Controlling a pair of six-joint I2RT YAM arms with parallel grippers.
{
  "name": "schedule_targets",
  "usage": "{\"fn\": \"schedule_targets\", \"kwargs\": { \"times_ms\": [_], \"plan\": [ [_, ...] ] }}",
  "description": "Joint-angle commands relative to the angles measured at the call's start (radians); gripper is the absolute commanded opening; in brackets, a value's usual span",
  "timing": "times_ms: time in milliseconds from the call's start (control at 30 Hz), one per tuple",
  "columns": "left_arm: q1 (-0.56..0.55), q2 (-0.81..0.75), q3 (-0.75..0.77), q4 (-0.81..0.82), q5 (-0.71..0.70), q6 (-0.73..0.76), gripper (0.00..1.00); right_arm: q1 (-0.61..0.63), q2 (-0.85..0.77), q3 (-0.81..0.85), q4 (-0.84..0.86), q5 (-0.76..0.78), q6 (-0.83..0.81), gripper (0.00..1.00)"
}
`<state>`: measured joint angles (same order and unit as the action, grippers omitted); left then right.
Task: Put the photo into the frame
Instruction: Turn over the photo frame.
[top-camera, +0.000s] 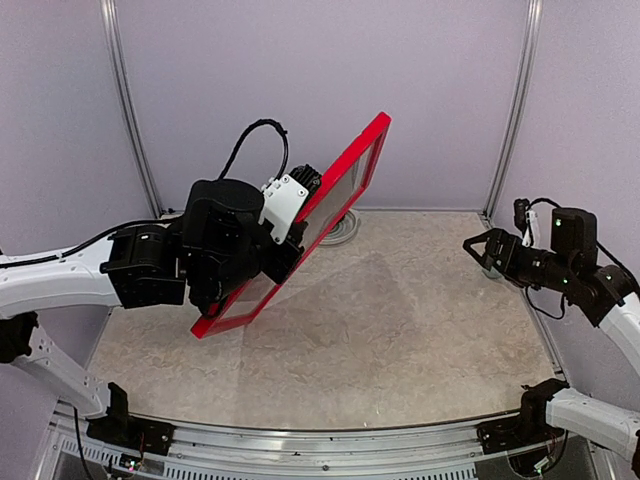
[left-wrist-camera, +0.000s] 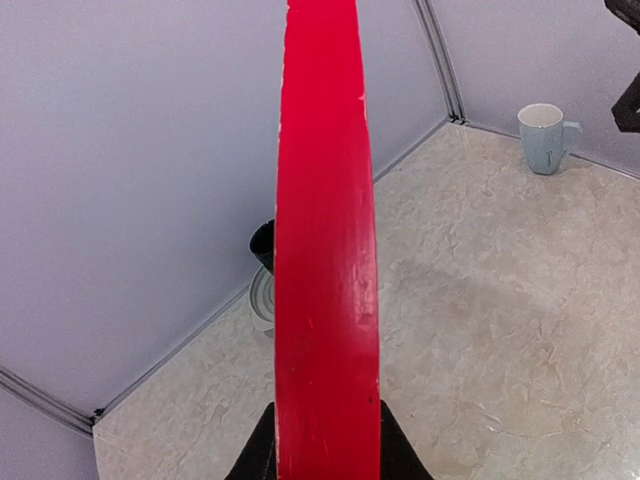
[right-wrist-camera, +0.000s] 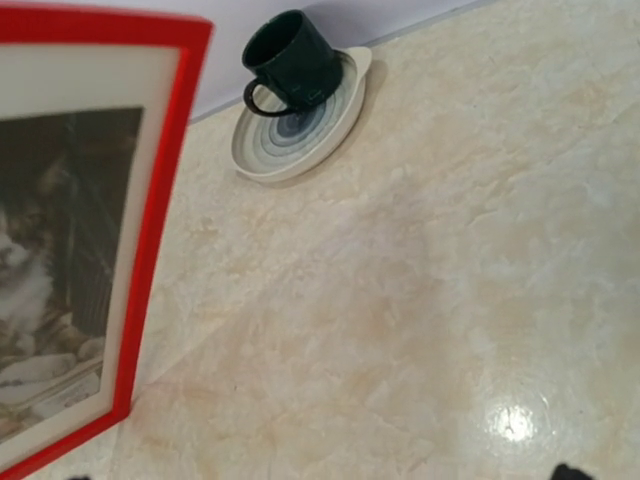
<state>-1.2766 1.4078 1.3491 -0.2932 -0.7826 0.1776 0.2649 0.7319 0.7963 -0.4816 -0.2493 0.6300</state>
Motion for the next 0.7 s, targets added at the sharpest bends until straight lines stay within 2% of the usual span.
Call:
{"fn": "schedule_targets", "kwargs": {
  "times_ms": [0,300,667],
  "plan": [
    [0.053,-0.078,0.079,0.089,0.041,-0.151,0.00,-0.010,0.012,-0.043,0.053,-0.036,0.024,0.99],
    [0.194,-0.133,0.098,0.001,0.178,-0.377,0.00,-0.010,0.040,-0.085,0.106,-0.092,0.053,0.99],
    [0.397,-0.250,0.006,0.037,0.400,-0.599,0.00,-0.010,0.071,-0.106,0.137,-0.127,0.072,0.99]
  ]
}}
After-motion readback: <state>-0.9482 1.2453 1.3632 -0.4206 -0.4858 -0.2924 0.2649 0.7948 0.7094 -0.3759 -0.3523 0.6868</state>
